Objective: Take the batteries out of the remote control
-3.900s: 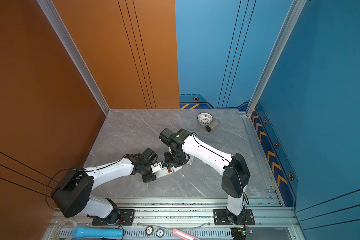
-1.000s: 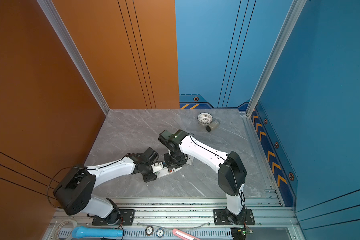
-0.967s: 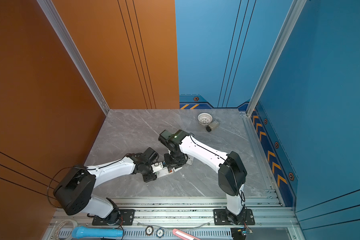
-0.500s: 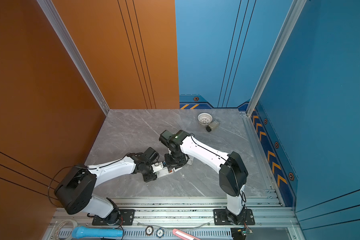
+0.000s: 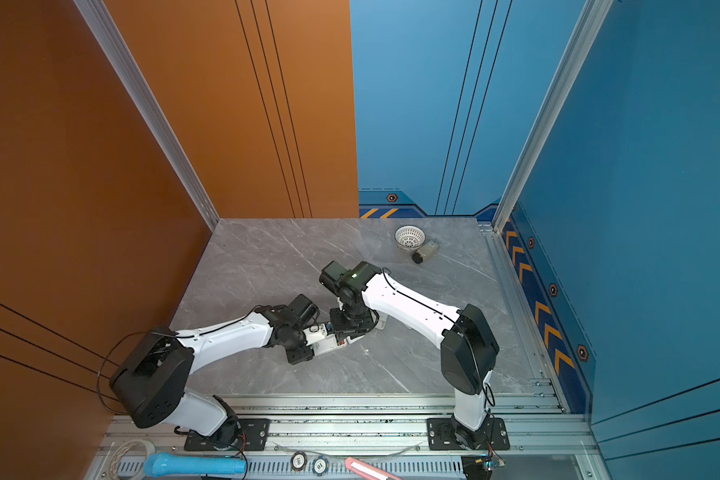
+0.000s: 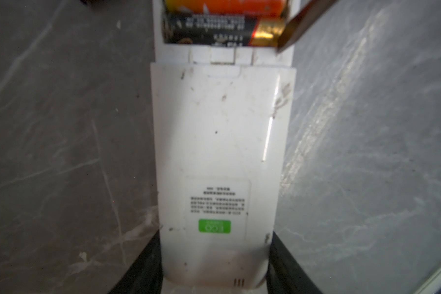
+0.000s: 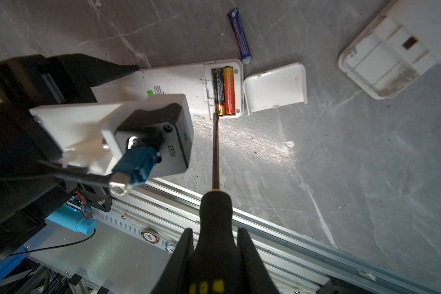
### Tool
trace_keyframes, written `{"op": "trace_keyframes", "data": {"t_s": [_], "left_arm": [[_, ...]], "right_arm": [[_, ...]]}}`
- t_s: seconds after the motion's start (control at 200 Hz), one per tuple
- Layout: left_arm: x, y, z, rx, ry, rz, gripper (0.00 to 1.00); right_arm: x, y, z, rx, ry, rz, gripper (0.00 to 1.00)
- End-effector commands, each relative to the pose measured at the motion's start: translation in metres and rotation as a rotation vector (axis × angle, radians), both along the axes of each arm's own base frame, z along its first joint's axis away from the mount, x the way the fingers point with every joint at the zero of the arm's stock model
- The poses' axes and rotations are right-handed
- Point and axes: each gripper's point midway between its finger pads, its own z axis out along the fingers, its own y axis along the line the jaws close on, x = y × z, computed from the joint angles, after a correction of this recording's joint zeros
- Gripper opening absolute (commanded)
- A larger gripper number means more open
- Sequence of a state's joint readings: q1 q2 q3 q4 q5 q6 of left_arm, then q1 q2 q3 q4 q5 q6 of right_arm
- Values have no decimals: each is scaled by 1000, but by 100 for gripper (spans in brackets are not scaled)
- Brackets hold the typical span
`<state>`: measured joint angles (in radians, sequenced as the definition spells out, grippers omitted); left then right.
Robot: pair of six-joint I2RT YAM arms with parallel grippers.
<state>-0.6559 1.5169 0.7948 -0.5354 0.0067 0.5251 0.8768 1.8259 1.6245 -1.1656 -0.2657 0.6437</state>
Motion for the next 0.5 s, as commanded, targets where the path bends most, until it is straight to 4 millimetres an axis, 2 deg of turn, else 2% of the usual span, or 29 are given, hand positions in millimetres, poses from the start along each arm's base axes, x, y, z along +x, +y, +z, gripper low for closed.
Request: {"op": "trace_keyframes", "data": {"t_s": [0.0,0.23,0.496], "left_arm": [[1,7,-16,61,-3,20,0],[1,7,-16,64,-4,21,0],[-2,2,-15,58,-6,4,0]], "right_arm": [[-21,-31,-13,-135,82,-2,0],[-21,-35,-13,-144,77,-7,0],[-18,-22,-21,-140,87,19,0]]}}
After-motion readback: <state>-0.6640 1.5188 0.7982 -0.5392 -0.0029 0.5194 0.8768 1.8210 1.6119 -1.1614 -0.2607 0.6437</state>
